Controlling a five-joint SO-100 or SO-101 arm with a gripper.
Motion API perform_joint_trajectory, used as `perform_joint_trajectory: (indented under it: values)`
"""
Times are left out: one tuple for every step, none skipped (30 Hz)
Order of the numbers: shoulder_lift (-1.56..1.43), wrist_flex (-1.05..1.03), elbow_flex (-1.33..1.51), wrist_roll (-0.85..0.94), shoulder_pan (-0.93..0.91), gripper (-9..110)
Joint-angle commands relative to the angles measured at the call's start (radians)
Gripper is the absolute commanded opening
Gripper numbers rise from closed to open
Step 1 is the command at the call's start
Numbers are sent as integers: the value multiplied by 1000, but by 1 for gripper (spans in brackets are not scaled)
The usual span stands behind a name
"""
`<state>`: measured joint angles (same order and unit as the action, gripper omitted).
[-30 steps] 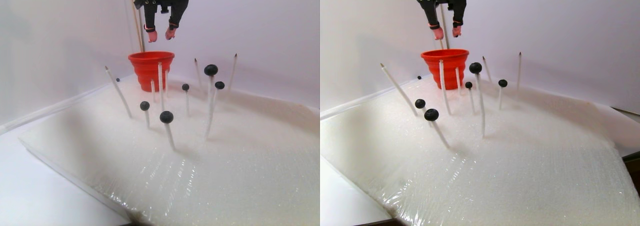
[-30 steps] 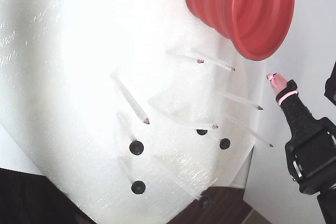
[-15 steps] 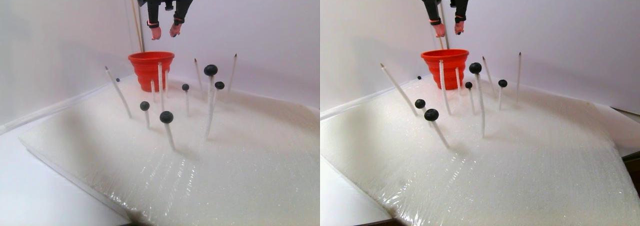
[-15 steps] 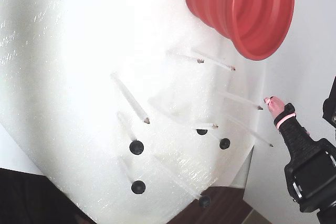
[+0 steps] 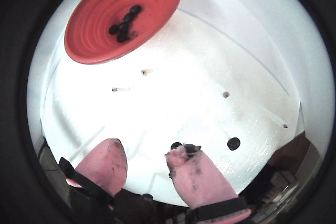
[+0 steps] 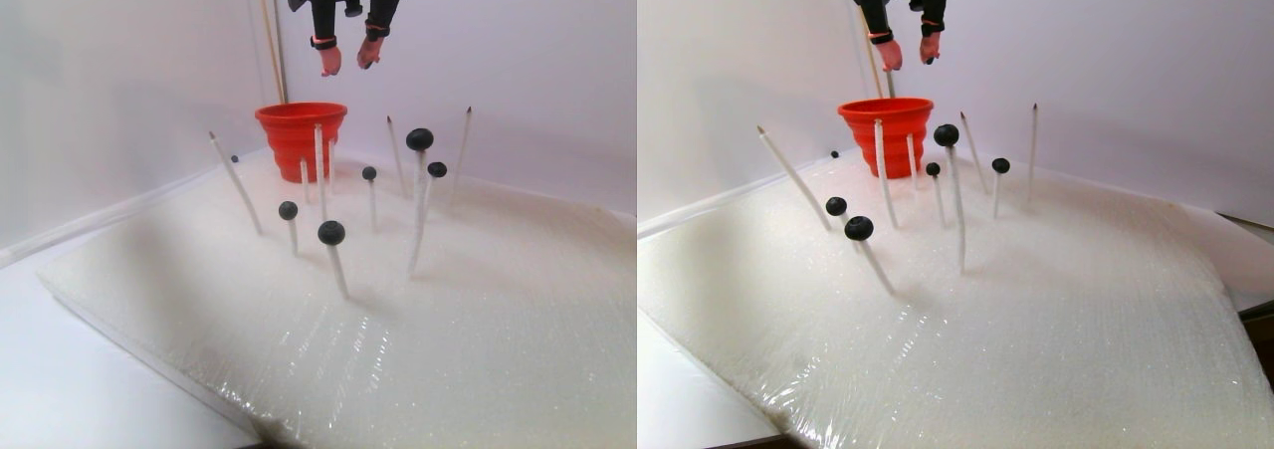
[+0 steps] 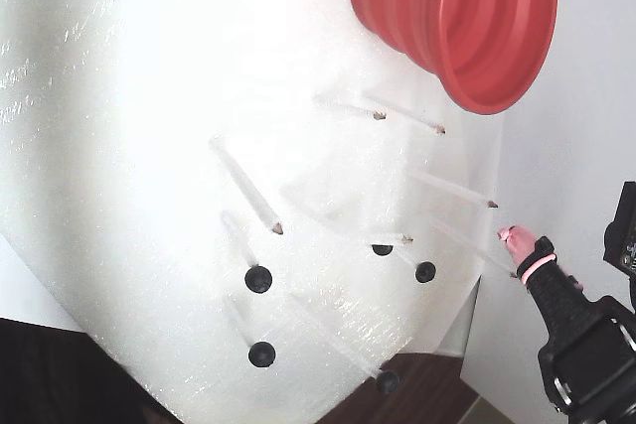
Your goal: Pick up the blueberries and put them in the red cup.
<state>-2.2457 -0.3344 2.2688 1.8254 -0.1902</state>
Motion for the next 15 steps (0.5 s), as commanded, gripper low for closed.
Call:
perform_joint_trajectory:
  values:
    - [-115,-18,-11,9,-20,15]
    - [-120,-18,-5,12,-25,15]
    - [-123,-23,0,12,-29,15]
    - [-126,-34,2,14,-32,15]
    - [-130,-46,3,14,-35,15]
    - [-137,-49,9,15,-38,15]
    - [-141,-52,15,17,-40,15]
    - [-146,-55,21,18,-41,15]
    - [-152,-57,28,18,-44,15]
    - [-156,-60,35,20,-44,15]
    - [-163,-63,40,21,-46,15]
    - [-167,-67,44,21,-46,15]
    - [-169,-71,49,20,-48,15]
    - [-173,-74,52,18,-49,15]
    - [-176,-78,60,18,-51,15]
